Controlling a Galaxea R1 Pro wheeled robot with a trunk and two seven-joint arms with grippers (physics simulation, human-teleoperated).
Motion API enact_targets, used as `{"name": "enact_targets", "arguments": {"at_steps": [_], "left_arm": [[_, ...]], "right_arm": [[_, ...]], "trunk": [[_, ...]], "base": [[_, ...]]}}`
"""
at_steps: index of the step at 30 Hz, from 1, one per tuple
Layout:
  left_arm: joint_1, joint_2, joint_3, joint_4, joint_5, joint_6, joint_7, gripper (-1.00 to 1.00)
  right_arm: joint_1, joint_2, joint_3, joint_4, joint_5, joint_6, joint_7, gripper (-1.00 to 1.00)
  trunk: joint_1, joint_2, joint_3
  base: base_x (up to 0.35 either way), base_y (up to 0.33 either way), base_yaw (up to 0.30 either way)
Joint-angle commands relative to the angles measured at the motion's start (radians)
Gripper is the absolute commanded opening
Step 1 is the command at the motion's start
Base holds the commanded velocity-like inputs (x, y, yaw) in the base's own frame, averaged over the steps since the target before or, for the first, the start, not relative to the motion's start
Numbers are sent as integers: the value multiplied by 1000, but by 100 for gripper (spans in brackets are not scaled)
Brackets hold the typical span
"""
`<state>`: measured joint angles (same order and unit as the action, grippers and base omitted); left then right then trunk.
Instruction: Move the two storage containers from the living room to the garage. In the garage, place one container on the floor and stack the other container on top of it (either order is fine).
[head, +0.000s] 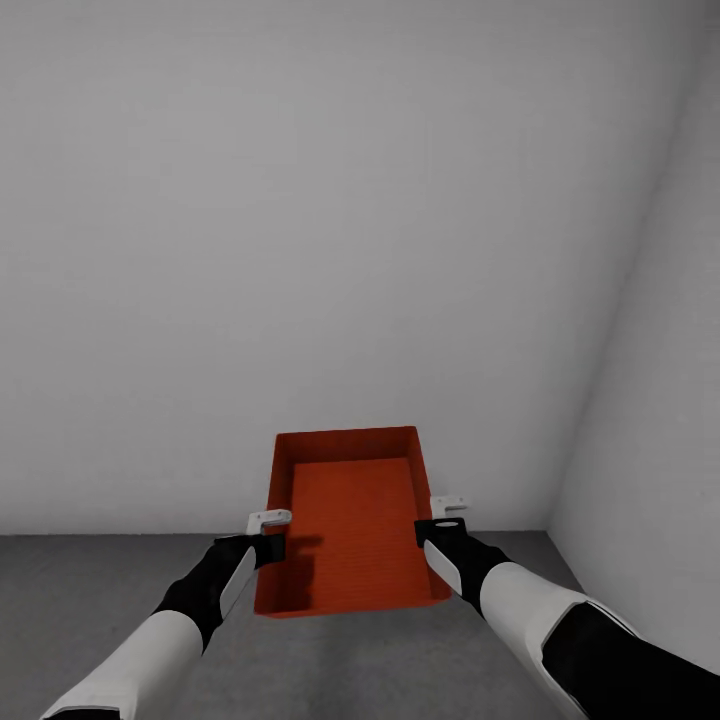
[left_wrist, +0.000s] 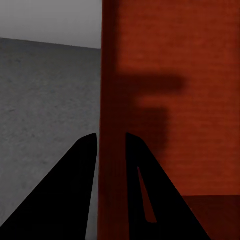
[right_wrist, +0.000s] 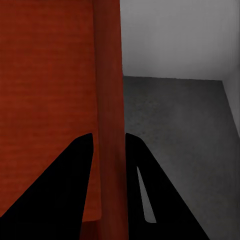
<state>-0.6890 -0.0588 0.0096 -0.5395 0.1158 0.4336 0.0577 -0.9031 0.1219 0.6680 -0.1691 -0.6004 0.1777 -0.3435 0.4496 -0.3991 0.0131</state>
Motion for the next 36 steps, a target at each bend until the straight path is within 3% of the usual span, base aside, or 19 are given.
{"name": "enact_targets", "arguments": {"at_steps": [1, 36], "left_arm": [[0, -1, -4, 0, 13, 5, 11, -100], [0, -1, -4, -3, 13, 5, 11, -100]], "right_arm": [[0, 0, 16, -4, -2, 6, -7, -100], [0, -1, 16, -4, -4, 6, -6, -100]], "trunk": [[0, -1, 0], [0, -1, -8]], "base": [[14, 0, -5], [1, 0, 0]]}}
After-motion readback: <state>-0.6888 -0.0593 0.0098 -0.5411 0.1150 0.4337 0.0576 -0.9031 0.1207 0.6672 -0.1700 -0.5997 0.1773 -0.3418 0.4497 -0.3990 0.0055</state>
